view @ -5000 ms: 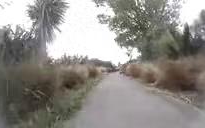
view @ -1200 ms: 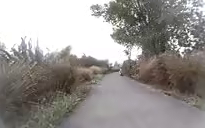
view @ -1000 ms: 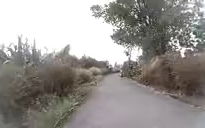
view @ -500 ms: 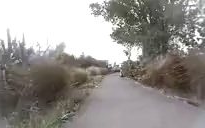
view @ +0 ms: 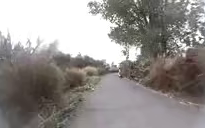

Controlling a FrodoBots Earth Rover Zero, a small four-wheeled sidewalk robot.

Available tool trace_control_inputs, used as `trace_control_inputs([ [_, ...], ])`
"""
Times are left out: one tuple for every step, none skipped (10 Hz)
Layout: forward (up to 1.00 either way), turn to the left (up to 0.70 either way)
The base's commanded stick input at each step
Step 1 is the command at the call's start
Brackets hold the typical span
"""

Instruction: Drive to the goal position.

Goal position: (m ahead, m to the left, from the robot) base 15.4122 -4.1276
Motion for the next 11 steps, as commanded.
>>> trace_control_inputs([
  [1.0, 0.0],
  [1.0, 0.0],
  [1.0, 0.0],
  [1.0, 0.0],
  [1.0, 0.0],
  [1.0, 0.0],
  [1.0, 0.0],
  [1.0, 0.0],
  [1.0, -0.11],
  [1.0, -0.38],
  [1.0, -0.3],
])
